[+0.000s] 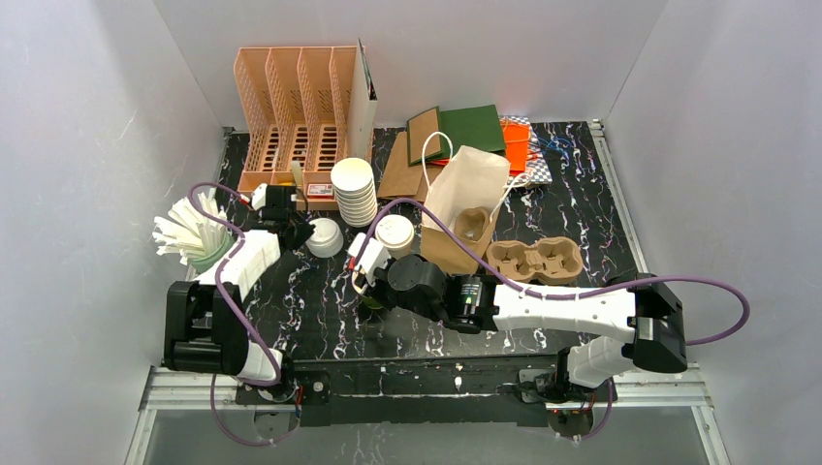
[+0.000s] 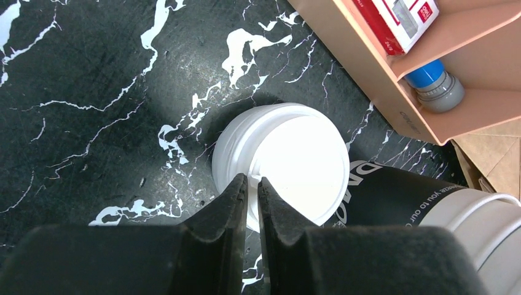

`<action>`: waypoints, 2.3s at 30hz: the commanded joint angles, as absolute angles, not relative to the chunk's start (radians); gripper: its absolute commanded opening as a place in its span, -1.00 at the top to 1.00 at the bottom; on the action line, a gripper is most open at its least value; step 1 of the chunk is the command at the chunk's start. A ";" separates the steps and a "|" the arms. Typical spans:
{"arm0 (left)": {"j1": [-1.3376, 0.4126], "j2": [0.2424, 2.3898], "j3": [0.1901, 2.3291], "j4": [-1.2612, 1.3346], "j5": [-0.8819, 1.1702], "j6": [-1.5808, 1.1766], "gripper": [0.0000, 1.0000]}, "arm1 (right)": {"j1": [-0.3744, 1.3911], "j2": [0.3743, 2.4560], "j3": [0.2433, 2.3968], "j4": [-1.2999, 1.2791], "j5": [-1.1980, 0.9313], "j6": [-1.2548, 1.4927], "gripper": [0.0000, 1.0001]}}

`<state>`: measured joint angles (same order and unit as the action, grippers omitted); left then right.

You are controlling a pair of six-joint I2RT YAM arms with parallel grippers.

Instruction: Pack the takeout coffee

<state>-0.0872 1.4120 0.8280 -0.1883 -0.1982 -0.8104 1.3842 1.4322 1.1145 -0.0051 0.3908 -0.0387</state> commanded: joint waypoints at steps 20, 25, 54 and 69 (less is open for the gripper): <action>-0.104 1.394 0.890 -0.271 -0.199 -0.850 -0.01 | 1.388 1.391 1.110 0.021 0.408 -0.051 0.35; -0.140 1.424 0.925 -0.313 -0.270 -0.871 0.10 | 1.390 1.393 1.111 0.020 0.411 -0.050 0.35; -0.181 1.509 0.982 -0.385 -0.380 -0.900 0.46 | 1.390 1.389 1.109 0.021 0.421 -0.057 0.35; -0.187 1.437 1.016 -0.435 -0.437 -0.887 0.75 | 1.389 1.375 1.102 0.021 0.432 -0.051 0.35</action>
